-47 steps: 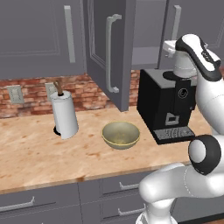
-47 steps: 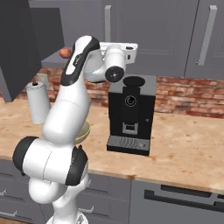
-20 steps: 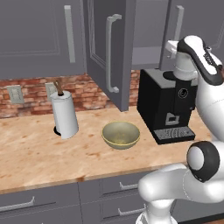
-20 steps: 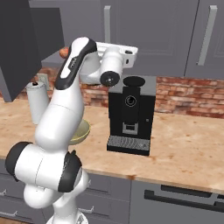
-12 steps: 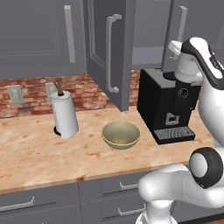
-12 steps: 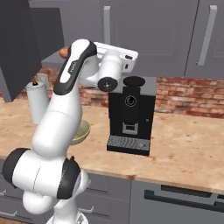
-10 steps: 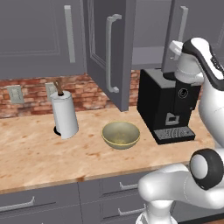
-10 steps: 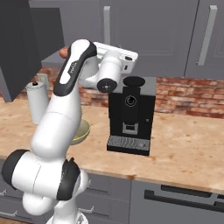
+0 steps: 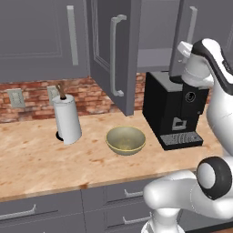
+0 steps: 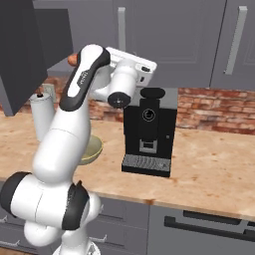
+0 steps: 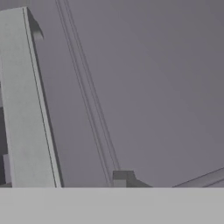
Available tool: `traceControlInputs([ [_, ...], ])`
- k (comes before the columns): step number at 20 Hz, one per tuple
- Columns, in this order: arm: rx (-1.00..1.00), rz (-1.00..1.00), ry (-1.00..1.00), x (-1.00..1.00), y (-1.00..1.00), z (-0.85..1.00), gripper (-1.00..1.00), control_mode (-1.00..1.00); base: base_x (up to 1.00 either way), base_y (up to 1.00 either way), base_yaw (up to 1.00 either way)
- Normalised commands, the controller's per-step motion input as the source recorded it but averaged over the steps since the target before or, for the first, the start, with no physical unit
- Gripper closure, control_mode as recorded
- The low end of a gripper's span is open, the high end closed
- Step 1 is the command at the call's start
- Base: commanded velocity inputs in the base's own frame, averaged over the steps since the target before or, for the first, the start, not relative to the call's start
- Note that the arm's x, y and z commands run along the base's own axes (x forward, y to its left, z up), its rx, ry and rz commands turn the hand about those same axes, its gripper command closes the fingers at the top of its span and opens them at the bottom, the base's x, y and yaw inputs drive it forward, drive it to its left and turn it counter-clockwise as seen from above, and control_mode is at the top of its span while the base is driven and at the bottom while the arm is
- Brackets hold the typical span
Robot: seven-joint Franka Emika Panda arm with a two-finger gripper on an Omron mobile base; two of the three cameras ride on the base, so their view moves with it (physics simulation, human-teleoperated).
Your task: Open the cabinet. Pick the peach and orange from the cabinet and place them into the bowl. Then close the cabinet.
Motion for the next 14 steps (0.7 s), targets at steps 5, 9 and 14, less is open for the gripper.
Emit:
traceControlInputs([
  [5, 0.03, 0.0, 0.11, -0.06, -0.36, 0.3, 1.0, -1.0, 0.0, 0.0, 0.0],
  [9, 0.0, 0.0, 0.09, -0.44, -0.6, 0.34, 1.0, -1.0, 0.0, 0.0, 0.0],
  [14, 0.0, 0.0, 0.07, -0.94, -1.0, 0.47, 1.0, -1.0, 0.0, 0.0, 0.0],
])
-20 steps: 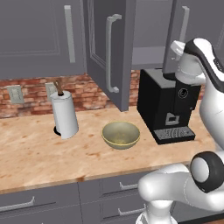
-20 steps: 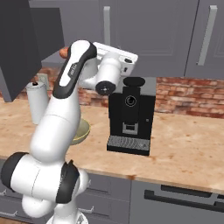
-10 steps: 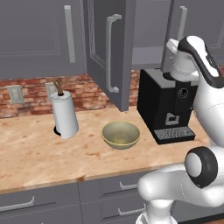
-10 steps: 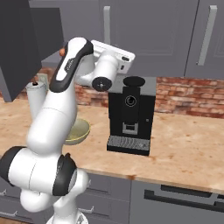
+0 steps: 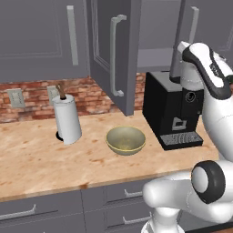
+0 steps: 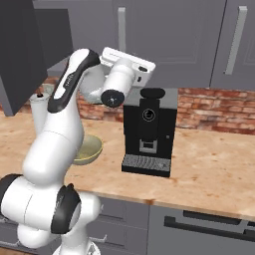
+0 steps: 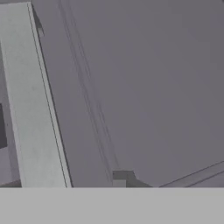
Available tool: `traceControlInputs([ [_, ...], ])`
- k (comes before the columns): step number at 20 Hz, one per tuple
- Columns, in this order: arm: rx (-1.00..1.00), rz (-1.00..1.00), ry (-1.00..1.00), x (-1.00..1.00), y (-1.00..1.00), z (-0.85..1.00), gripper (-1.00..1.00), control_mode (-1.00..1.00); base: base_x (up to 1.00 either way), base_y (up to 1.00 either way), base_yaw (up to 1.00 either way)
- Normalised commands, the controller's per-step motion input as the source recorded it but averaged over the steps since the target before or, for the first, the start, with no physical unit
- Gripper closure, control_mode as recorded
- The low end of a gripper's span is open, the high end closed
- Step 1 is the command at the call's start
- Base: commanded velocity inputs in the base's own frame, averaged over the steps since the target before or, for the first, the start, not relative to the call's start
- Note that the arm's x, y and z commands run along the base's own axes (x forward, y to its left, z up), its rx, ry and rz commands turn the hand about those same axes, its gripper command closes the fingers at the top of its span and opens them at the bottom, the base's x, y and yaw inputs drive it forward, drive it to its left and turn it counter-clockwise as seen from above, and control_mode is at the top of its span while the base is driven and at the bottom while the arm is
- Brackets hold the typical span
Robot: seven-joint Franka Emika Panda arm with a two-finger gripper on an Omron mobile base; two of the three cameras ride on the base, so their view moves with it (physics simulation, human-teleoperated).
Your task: Open the cabinet. Pick the peach and orange from the cabinet and place them into the bowl. Then close the cabinet.
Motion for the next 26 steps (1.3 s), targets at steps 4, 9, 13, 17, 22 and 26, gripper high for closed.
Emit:
traceControlInputs([
  [4, 0.0, 0.0, 0.05, -1.0, -1.0, 0.49, 1.0, -1.0, 0.0, 0.0, 0.0],
  [9, 0.0, 0.0, 0.08, -1.0, -1.0, 0.37, 1.0, -1.0, 0.0, 0.0, 0.0],
  [13, 0.0, 0.0, 0.09, -1.0, -1.0, 0.29, 1.0, -1.0, 0.0, 0.0, 0.0],
  [17, 0.0, 0.0, 0.11, -0.99, -1.0, 0.09, 1.0, -1.0, 0.0, 0.0, 0.0],
  [22, 0.0, 0.01, 0.02, -0.54, -0.84, -0.04, 1.0, -1.0, 0.0, 0.0, 0.0],
  [26, 0.01, 0.0, 0.0, -0.01, -0.01, -0.01, -1.0, -1.0, 0.0, 0.0, 0.0],
])
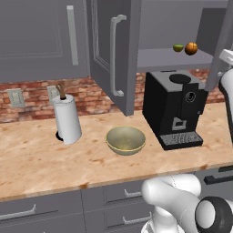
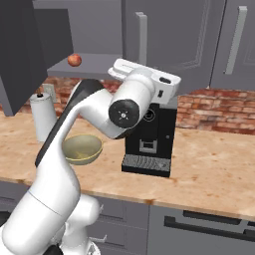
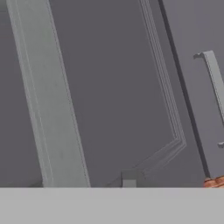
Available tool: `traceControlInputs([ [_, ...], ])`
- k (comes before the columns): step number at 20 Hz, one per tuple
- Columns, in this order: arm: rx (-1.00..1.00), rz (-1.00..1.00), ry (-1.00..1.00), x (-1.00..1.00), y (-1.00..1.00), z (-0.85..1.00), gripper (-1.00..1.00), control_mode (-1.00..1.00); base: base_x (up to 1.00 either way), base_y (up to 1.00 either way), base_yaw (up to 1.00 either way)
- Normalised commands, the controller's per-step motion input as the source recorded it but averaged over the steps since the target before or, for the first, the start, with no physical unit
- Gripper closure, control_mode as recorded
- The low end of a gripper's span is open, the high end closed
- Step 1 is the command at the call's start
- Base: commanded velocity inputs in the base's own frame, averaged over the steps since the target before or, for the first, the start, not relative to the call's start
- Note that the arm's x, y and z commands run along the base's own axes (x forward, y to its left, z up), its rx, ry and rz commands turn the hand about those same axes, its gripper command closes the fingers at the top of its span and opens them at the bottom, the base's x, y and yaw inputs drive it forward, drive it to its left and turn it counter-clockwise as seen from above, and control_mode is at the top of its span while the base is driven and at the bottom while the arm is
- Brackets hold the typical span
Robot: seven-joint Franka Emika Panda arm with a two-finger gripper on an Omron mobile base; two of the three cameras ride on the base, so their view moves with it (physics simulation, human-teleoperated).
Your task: Open the cabinet. Pick the peach and orange from the cabinet and place them into the bowl. Then close the cabinet.
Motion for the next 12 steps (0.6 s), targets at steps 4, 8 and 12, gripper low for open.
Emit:
traceControlInputs([
  [4, -0.04, 0.01, 0.02, -0.91, 0.0, -0.52, -1.0, -1.0, 0.0, 0.0, 0.0],
  [8, 0.0, 0.0, 0.03, -1.0, -0.07, -0.5, -1.0, -1.0, 0.0, 0.0, 0.0],
  [12, 0.0, 0.02, 0.0, -1.0, -0.06, -0.36, -1.0, -1.0, 0.0, 0.0, 0.0],
])
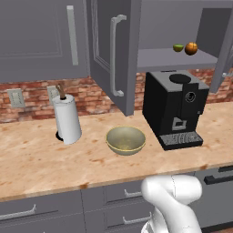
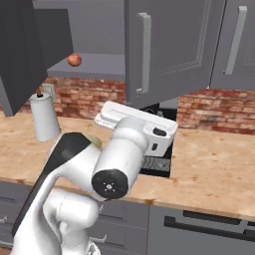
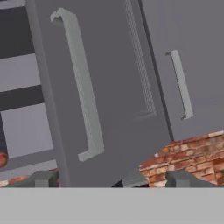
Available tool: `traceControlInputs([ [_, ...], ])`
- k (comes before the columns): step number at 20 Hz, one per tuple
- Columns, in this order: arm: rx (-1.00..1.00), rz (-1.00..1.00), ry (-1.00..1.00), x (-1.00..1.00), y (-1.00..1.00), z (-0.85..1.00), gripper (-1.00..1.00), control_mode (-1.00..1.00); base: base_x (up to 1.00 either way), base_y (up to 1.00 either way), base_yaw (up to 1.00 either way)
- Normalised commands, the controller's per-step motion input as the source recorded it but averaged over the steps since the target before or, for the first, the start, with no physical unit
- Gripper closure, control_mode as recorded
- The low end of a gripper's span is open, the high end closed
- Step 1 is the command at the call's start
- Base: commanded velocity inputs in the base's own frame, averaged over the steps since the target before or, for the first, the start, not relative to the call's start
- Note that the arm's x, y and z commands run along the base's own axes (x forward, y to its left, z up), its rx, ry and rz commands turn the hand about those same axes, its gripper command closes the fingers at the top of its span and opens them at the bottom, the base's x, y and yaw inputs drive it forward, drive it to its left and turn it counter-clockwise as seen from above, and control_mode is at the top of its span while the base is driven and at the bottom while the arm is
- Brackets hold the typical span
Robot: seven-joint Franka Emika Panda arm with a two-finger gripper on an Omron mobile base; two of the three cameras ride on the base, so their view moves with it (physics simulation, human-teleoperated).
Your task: Open the cabinet. Pick the peach and orange from the cabinet and place them into the bowl. Then close the cabinet.
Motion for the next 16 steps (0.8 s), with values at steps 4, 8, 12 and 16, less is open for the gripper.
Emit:
traceControlInputs([
  [4, 0.0, -0.07, 0.0, -0.98, 0.2, -0.06, -1.0, -1.0, 0.0, 0.0, 0.0],
  [8, -0.07, -0.21, 0.0, -0.28, 0.94, -0.04, -1.0, -1.0, 0.0, 0.0, 0.0],
  [12, -0.08, -0.11, -0.01, 0.01, 1.0, 0.0, -1.0, -1.0, 0.0, 0.0, 0.0],
  [16, -0.04, -0.11, -0.01, 0.14, 0.81, 0.04, -1.0, -1.0, 0.0, 0.0, 0.0],
])
